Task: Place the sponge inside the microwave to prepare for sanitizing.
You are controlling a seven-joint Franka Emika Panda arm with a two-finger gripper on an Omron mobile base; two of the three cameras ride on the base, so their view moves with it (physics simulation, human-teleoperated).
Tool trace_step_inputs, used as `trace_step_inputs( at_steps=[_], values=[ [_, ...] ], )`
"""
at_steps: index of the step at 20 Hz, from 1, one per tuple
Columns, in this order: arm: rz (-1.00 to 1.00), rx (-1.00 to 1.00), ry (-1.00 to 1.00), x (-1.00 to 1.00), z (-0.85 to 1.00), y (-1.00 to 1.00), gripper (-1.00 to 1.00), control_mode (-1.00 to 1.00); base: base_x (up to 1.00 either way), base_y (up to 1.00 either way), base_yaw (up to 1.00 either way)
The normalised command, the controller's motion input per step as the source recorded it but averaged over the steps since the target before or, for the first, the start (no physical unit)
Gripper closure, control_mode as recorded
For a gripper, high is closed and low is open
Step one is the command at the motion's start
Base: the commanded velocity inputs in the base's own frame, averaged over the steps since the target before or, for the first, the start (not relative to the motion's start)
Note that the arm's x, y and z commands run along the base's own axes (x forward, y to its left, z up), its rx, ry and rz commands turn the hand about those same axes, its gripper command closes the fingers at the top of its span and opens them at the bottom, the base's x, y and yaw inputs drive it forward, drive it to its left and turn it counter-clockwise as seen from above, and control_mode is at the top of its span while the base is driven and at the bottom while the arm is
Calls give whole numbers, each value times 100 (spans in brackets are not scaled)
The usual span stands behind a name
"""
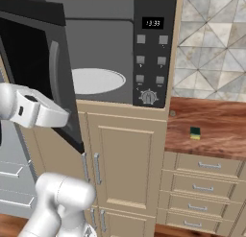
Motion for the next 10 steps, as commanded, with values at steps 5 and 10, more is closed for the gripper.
trace_step_inputs(
  at_steps=[5,10],
  values=[
    [-2,0,0,-1,0,7,-100,-100,0,0,0],
    [-1,0,-1,-43,5,5,-100,-100,0,0,0]
  ],
)
